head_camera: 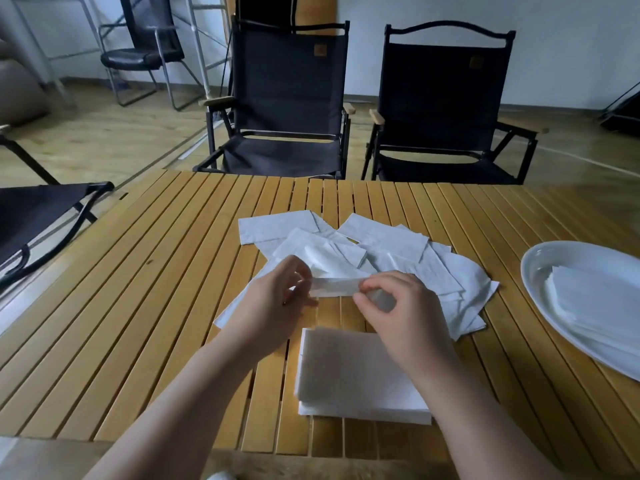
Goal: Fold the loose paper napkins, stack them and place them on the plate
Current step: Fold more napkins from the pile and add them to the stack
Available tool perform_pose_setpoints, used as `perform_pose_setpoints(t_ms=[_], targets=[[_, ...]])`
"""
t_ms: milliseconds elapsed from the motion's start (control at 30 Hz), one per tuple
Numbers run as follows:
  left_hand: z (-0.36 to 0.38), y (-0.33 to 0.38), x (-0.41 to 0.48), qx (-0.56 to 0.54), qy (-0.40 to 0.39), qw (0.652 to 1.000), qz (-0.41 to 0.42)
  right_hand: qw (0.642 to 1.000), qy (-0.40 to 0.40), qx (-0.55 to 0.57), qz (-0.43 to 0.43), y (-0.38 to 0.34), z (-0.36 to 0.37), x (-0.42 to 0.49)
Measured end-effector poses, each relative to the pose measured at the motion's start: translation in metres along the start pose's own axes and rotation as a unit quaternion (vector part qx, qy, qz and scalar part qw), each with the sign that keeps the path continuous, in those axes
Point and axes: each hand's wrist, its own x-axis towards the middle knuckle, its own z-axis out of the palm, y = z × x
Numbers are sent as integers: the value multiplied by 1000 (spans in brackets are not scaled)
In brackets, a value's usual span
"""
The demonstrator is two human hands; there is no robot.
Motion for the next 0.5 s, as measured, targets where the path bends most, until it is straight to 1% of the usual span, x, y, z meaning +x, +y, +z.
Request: perform_pose_setpoints(t_ms=[67, 133, 167, 233, 300, 333, 400, 500], targets=[[0, 1, 0, -27, 12, 999, 34, 999, 24, 22, -15, -1, -5, 1], [-1, 3, -1, -58, 20, 997, 46, 998, 44, 35, -24, -1, -8, 2], [-1, 4, -1, -63, 19, 997, 48, 998, 51, 42, -24, -1, -9, 2], [-1, 4, -1, -35, 23, 998, 53, 997, 54, 59, -17, -1, -10, 1], [-1, 3, -1, -17, 29, 999, 40, 996, 39, 75, 10, -3, -12, 0], [-1, 4, -1, -29, 31, 999, 27, 996, 31, 78, 26, -3, -13, -1], [-2, 8, 0, -91, 31, 995, 4, 995, 12, 77, 60, -1, -15, 0], [-7, 14, -1, -191, 35, 981, -11, 985, -31, 99, 139, 1, -21, 4]])
